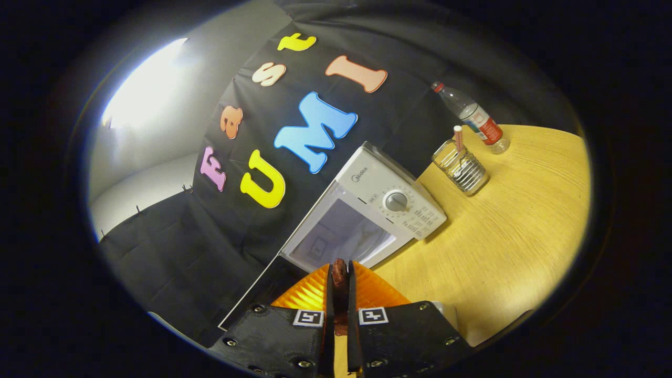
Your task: Open the microwave, put the food inside, and close the microwave door.
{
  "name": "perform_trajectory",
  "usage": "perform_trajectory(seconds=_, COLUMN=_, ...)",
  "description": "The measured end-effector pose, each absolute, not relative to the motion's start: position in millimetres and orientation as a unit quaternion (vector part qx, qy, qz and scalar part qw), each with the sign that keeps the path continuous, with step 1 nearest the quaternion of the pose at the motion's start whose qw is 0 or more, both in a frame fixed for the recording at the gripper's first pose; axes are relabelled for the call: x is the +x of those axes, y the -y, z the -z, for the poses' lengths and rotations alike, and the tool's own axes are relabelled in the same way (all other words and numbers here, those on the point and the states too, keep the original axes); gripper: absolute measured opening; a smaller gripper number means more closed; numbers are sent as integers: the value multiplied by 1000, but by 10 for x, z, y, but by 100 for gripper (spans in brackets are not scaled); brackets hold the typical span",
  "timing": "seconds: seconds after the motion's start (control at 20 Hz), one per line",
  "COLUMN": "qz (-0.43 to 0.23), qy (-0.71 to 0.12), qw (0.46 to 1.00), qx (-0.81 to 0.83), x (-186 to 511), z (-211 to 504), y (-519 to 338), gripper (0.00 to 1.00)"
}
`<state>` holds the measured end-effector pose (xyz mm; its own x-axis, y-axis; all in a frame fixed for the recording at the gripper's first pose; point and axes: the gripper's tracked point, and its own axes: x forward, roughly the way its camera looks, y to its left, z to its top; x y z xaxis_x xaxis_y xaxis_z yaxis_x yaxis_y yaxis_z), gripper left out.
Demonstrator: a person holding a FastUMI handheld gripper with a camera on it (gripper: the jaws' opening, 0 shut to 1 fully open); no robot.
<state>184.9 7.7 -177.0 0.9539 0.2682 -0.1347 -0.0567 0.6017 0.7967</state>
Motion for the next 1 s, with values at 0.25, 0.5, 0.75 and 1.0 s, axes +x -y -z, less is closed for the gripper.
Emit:
perform_trajectory(seconds=0.25, qz=-99, qy=-100, qw=894, qx=425, x=2307, z=1613, y=-620, gripper=10)
perform_trajectory(seconds=0.5, qz=-79, qy=-108, qw=912, qx=387, x=2880, z=1796, y=-1055, gripper=10)
perform_trajectory(seconds=0.75, qz=-71, qy=-125, qw=926, qx=348, x=3380, z=2063, y=-1386, gripper=10)
perform_trajectory(seconds=1.0, qz=-39, qy=-122, qw=933, qx=337, x=3898, z=2232, y=-1387, gripper=10)
